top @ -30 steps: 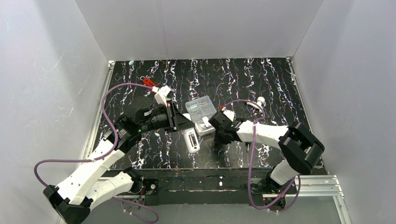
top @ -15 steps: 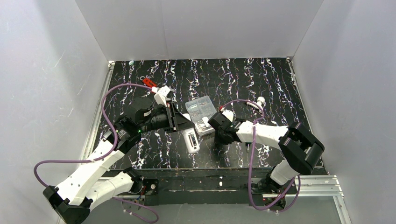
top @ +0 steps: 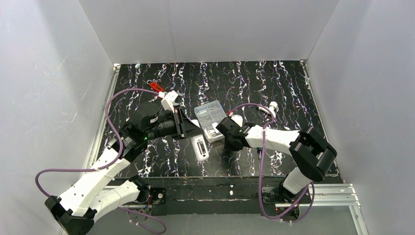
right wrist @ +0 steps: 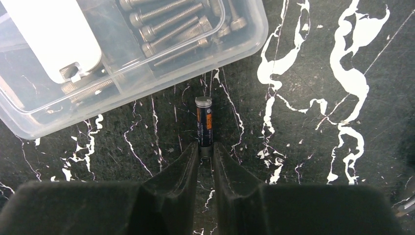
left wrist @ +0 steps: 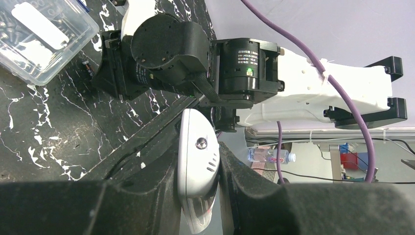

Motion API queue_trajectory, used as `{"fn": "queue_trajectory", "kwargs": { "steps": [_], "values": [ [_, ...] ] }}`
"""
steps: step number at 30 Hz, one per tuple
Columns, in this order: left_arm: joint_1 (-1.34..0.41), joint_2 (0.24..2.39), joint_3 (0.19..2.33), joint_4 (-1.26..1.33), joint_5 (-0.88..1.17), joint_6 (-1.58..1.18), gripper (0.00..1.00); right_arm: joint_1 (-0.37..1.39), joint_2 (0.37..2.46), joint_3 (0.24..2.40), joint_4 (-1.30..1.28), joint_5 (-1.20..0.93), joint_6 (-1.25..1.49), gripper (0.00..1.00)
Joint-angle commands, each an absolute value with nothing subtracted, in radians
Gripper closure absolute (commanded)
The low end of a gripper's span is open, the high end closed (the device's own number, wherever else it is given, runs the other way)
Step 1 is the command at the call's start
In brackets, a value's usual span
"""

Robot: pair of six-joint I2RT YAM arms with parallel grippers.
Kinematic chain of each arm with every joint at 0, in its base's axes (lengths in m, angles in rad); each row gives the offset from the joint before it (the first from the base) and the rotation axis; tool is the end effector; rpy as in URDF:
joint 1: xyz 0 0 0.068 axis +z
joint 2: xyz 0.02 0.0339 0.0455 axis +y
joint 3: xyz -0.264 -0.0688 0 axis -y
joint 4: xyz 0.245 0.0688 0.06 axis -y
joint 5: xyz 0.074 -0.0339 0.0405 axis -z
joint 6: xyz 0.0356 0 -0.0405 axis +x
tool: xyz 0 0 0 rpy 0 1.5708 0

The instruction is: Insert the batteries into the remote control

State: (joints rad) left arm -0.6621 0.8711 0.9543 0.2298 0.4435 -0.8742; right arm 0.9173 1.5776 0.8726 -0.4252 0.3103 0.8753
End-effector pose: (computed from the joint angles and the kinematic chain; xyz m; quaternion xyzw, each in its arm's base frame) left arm 0.1406 -0.1289 0.4283 0.1161 0.5895 -0.6412 0.4775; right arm 0.1869 0.2263 0.1668 0.0135 0.9646 0.0744 0.2526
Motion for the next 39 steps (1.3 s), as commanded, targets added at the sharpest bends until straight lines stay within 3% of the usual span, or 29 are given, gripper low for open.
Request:
{"fn": "queue_trajectory", "kwargs": {
  "steps": [1, 4, 5, 15, 24, 32, 39],
  "values": [
    [-0.654, 0.838, 0.962, 0.245, 0.456, -0.858, 1.00, 0.916, 1.636, 0.876, -0.494, 0.332, 0.849, 0.78],
    [-0.653, 0.838, 0.963, 0.241, 0.456, -0.856, 1.00, 0.916, 1.625, 0.883, -0.501, 0.342, 0.847, 0.97],
    [-0.653, 0.839, 0.963, 0.239, 0.456, -0.857, 1.00, 0.916, 1.609, 0.883, -0.508, 0.355, 0.844, 0.99],
    [-0.651, 0.867, 0.952, 0.291, 0.423, -0.891, 1.00, 0.916, 1.168, 0.824, -0.506, 0.431, 0.619, 0.99],
    [-0.647, 0.898, 0.899, 0.439, 0.355, -0.931, 1.00, 0.915, 0.724, 0.793, -0.330, 0.146, 0.197, 0.99],
    [-0.647, 0.978, 0.935, 0.583, 0.486, -0.985, 1.00, 0.915, 0.677, 0.917, -0.368, -0.200, -0.210, 0.99],
    [-0.647, 0.991, 0.957, 0.648, 0.631, -0.992, 1.00, 0.915, 0.725, 1.034, -0.422, -0.292, -0.378, 0.99]
  ]
}}
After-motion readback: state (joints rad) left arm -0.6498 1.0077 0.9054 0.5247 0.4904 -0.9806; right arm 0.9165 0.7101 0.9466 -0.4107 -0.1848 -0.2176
